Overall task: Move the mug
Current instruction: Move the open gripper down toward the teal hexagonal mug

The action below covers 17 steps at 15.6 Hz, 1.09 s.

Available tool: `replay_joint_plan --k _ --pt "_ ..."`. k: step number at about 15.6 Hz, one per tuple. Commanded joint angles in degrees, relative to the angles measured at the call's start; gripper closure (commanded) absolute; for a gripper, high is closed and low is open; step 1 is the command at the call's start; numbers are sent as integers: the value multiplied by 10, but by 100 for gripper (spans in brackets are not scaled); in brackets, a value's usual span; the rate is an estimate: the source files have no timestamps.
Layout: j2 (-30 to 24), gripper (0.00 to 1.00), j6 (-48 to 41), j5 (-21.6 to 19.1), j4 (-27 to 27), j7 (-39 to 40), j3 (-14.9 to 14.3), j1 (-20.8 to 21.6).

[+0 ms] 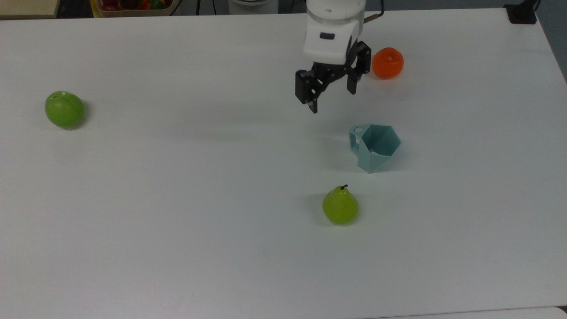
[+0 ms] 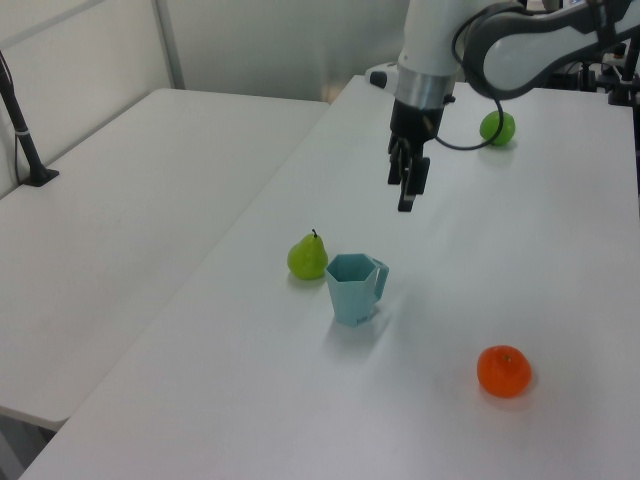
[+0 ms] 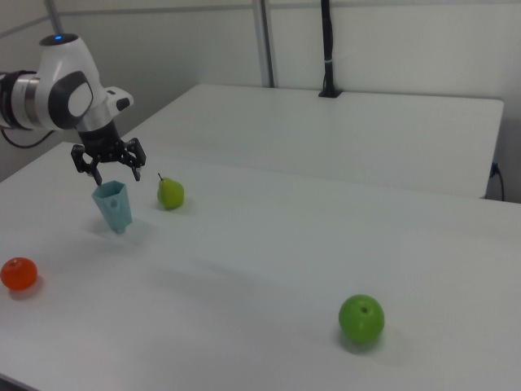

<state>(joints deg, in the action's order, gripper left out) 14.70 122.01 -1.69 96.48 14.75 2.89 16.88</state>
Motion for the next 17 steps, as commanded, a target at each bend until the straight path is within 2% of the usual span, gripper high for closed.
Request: replay_joint_plan --k 1,8,11,17 --pt "35 5 52 -2 -4 34 3 24" --pt "79 5 96 26 -6 26 3 46" --pt "103 15 114 35 -9 25 3 54" --pt "126 25 130 41 -13 25 3 62"
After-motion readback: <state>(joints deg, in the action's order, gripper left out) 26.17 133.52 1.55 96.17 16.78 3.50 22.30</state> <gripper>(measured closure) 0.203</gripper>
